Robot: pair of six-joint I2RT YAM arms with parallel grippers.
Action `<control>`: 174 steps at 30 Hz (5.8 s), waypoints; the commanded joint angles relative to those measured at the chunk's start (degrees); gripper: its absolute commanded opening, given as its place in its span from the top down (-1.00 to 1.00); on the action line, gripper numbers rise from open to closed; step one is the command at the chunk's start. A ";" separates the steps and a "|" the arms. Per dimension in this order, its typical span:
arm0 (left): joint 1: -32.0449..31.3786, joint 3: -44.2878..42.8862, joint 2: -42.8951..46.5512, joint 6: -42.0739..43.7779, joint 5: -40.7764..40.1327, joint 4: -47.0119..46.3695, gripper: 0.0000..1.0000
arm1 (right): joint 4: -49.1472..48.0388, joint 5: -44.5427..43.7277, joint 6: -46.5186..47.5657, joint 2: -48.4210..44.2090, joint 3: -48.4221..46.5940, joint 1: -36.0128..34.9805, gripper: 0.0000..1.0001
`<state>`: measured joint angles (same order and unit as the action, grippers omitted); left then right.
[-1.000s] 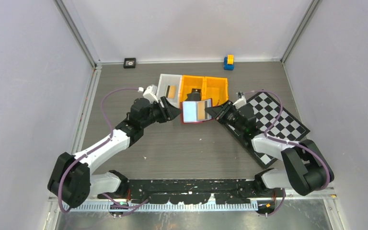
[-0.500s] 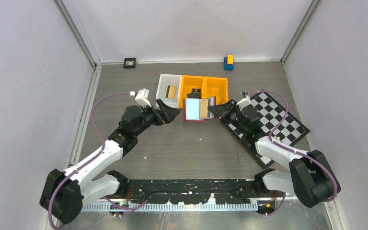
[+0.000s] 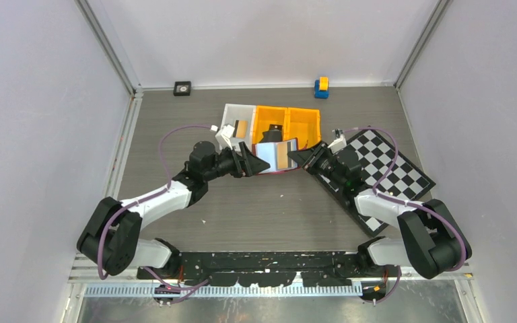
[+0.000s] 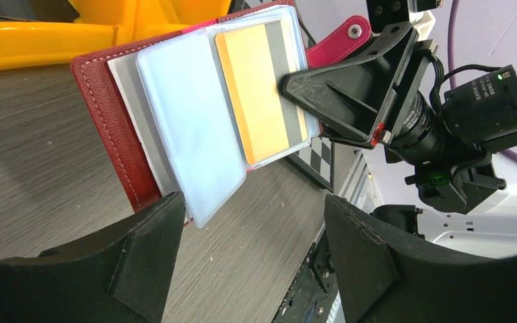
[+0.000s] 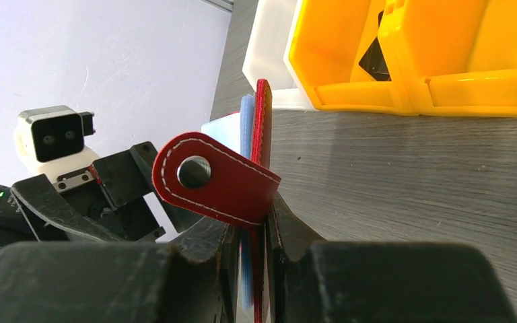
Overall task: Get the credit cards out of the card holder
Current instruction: Remove the credit card from the card holder.
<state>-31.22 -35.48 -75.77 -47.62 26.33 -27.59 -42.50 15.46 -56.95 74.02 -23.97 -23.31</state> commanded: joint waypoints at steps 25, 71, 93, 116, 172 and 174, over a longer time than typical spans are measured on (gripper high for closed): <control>-0.56 -5.44 -5.90 -0.31 0.51 2.27 -0.20 | -16.47 9.31 -4.97 10.42 -2.56 -0.60 0.99; 0.67 -5.74 -7.56 -3.92 4.57 -2.03 0.41 | -14.84 9.49 -4.49 9.66 -3.30 -1.47 0.99; 2.56 -5.04 -12.17 -11.64 10.36 -11.00 0.34 | -24.80 13.02 -9.38 11.06 -2.58 -1.62 0.99; 3.10 -4.13 -14.93 -18.82 16.32 -26.51 0.95 | -16.23 13.22 -5.73 13.29 -6.15 -3.66 0.99; 8.72 1.87 -12.18 -26.75 14.95 -40.70 0.67 | -12.84 13.65 -4.11 15.85 -8.78 -6.12 0.99; 8.72 1.55 -12.86 -26.83 14.81 -39.68 0.66 | -16.08 14.69 -5.70 16.95 -8.57 -6.13 0.99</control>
<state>-21.87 -32.53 -89.30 -72.05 39.92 -57.28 -55.66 25.19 -61.34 88.31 -31.75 -27.62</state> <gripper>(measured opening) 0.166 0.211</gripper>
